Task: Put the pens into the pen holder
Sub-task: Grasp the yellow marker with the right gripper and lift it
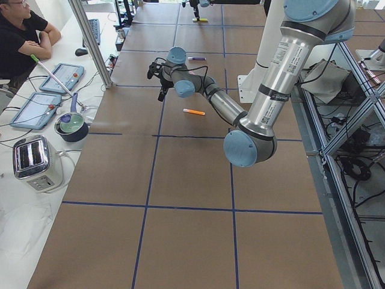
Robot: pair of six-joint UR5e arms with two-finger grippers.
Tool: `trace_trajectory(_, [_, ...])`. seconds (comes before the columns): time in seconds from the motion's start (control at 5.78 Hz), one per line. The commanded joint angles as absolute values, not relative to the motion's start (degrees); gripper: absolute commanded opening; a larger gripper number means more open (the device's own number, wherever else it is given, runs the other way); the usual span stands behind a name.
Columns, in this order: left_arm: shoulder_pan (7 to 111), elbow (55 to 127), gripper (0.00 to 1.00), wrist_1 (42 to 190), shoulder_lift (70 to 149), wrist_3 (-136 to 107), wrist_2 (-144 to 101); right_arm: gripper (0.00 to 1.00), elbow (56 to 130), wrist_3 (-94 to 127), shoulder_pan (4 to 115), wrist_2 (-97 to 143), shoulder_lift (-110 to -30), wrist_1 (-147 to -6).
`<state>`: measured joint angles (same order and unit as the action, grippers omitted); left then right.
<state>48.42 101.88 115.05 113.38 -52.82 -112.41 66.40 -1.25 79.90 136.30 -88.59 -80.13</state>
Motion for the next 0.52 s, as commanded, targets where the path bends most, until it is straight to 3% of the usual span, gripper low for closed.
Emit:
trace_trajectory(0.0, [48.4, 102.5, 1.0, 115.0, 113.4, -52.8, -112.4, 0.5, 66.4, -1.2, 79.8, 136.2, -88.6, -80.2])
trace_trajectory(0.17, [48.5, 102.4, 1.0, 115.0, 113.4, -52.8, -112.4, 0.49, 66.1, -1.2, 79.7, 136.2, -88.6, -80.1])
trace_trajectory(0.35, [48.5, 102.5, 1.0, 115.0, 113.4, -52.8, -112.6, 0.36, 66.1, -1.2, 79.6, 136.2, -88.6, -80.1])
